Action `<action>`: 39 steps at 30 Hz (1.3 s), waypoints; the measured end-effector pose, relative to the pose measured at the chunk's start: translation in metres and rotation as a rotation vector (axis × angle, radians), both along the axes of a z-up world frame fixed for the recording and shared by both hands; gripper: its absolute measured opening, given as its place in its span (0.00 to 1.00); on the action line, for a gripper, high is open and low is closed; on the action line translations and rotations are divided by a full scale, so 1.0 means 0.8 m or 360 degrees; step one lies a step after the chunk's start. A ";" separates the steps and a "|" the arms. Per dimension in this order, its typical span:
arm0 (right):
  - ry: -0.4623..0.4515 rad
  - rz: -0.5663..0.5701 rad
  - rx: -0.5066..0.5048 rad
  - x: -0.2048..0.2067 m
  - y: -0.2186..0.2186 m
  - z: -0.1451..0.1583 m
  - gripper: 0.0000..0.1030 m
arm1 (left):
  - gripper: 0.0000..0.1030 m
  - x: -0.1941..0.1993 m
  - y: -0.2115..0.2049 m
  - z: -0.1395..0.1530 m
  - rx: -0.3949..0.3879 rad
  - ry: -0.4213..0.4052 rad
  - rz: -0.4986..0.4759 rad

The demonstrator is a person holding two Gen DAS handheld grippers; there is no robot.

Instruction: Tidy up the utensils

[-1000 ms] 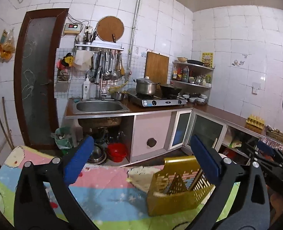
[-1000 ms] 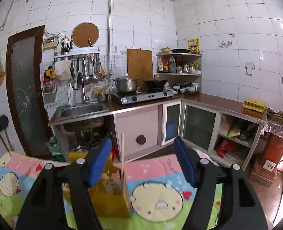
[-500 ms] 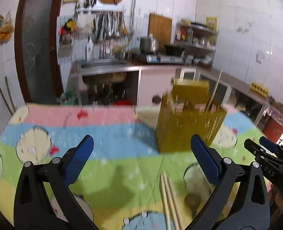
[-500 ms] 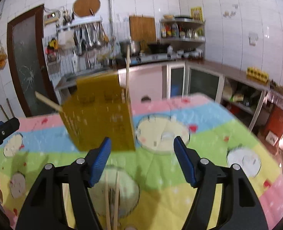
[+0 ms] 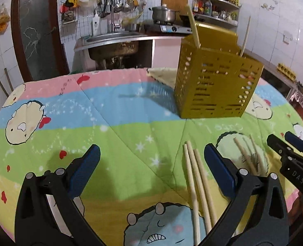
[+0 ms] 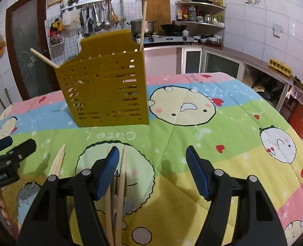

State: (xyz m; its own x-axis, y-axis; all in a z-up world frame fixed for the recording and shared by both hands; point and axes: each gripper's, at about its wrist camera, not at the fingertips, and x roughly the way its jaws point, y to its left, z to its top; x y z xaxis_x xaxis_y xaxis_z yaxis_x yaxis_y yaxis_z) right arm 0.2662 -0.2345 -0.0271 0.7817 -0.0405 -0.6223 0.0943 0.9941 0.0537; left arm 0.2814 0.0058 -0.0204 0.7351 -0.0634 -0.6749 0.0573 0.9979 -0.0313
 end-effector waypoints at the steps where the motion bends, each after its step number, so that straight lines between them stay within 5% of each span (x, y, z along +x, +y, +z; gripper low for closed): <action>1: 0.0011 0.0003 -0.0003 0.003 0.001 -0.001 0.65 | 0.95 0.002 0.001 -0.003 -0.0007 0.0014 -0.0001; 13: 0.0104 0.0028 -0.0013 0.026 0.012 -0.013 0.64 | 0.85 0.017 -0.007 -0.030 -0.0021 0.0146 -0.0045; 39: 0.0153 -0.0003 0.0011 0.027 0.006 -0.024 0.64 | 0.76 0.005 -0.018 -0.046 0.0001 0.0206 -0.0105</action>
State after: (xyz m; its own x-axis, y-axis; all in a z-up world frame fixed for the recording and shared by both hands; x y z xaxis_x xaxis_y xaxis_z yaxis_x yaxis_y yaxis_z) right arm 0.2880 -0.2300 -0.0464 0.7183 -0.0372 -0.6948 0.1012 0.9935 0.0515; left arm 0.2854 -0.0087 -0.0569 0.6363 -0.1082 -0.7638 0.1183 0.9921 -0.0420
